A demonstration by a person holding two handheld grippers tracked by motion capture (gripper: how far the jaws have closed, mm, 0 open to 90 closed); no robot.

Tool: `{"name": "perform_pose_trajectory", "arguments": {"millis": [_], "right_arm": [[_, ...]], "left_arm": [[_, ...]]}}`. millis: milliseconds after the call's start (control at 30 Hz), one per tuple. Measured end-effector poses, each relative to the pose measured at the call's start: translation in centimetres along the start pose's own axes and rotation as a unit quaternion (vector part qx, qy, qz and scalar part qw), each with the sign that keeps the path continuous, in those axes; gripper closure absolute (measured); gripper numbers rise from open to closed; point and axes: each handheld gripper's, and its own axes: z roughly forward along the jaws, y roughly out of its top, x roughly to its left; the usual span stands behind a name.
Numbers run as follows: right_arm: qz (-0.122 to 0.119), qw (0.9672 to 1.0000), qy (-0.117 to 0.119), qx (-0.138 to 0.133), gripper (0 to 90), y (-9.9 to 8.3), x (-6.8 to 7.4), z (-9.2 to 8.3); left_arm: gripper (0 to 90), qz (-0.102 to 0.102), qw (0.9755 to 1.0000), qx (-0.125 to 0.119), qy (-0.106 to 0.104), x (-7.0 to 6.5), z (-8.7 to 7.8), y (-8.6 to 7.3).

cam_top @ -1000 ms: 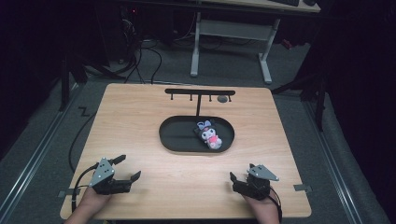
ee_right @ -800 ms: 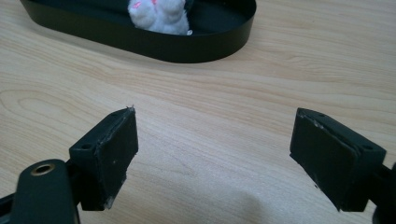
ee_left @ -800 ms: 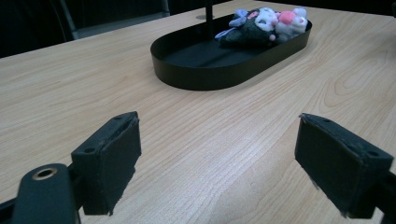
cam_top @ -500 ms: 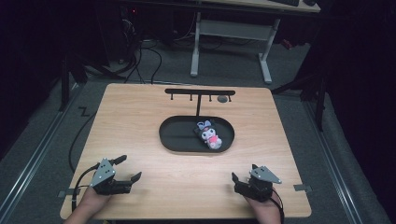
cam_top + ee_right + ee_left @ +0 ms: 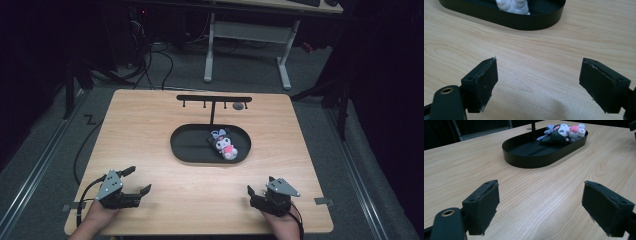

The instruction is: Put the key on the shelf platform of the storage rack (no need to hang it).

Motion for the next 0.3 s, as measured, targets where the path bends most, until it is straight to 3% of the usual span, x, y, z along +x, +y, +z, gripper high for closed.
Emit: {"name": "perform_pose_trajectory", "arguments": {"millis": [300], "right_arm": [[0.006,1.0,0.0,0.001,15.2,-0.04,-0.12,0.0]], "left_arm": [[15.4,-0.004,1.0,0.002,0.001,0.12,0.1,0.03]]}}
